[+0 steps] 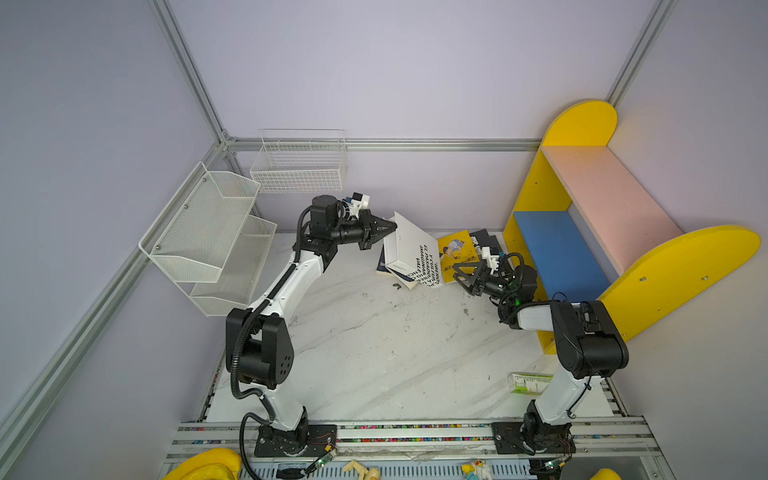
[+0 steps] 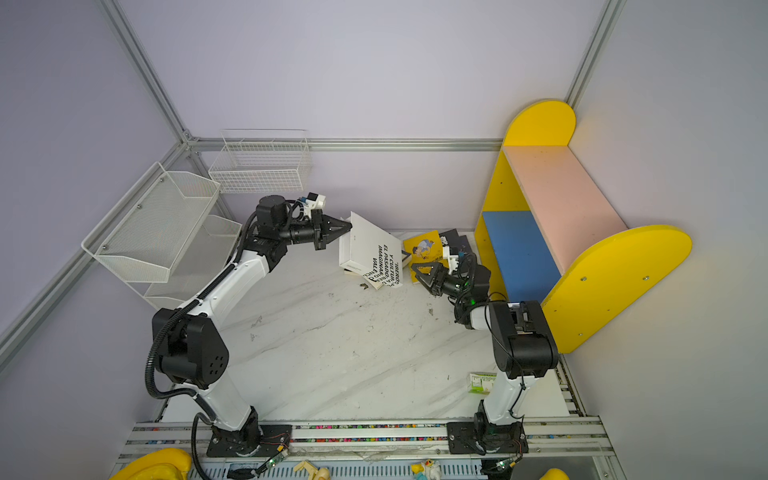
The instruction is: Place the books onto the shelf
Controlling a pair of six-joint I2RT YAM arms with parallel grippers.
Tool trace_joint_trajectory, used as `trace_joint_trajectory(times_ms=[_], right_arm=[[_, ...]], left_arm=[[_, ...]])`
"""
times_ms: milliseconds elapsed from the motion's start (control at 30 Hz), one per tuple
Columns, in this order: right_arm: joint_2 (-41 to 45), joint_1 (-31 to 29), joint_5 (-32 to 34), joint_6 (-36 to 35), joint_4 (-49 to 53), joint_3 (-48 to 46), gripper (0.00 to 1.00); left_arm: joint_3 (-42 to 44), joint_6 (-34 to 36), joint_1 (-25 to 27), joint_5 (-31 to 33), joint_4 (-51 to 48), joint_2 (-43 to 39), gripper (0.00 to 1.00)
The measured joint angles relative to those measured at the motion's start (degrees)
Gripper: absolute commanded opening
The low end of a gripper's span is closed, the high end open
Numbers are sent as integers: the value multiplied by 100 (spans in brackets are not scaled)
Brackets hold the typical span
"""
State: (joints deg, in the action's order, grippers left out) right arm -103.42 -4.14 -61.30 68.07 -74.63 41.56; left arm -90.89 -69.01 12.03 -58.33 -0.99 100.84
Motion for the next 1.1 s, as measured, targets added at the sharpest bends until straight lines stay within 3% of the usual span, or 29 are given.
trace_joint_trajectory(times_ms=[200, 367, 533, 567, 633, 667, 767, 867, 933, 1100], right_arm=[[-870, -26, 94, 1309, -1180, 20, 97], [-1049, -249, 103, 1672, -1272, 142, 97], [-1182, -448, 223, 1777, -1567, 243, 93], [-1257, -450, 269, 1773, -1578, 225, 92], [-1327, -452, 361, 1674, -1552, 127, 92], [-1309, -459, 393, 1484, -1464, 70, 92], [-857, -527, 610, 389, -2, 74, 97], [-162, -787, 1088, -1261, 2273, 522, 97], [83, -1001, 1311, -2068, 3195, 914, 97], [35, -1237, 1613, -2682, 3595, 752, 97]], left_arm=[[-50, -584, -105, -330, 472, 44, 0], [-243, -944, -114, -485, 844, 44, 0], [-286, -708, -188, -529, 688, 42, 0], [-286, -481, -236, -485, 437, 39, 6], [-286, 125, -367, -275, -245, 20, 29], [-286, 643, -459, -52, -800, 7, 52], [-282, 1840, -656, 662, -2142, -7, 75], [-66, 2680, -719, 1377, -2894, -57, 82], [197, 3047, -708, 1749, -3185, -109, 83], [905, 3477, -699, 2470, -3392, -116, 89]])
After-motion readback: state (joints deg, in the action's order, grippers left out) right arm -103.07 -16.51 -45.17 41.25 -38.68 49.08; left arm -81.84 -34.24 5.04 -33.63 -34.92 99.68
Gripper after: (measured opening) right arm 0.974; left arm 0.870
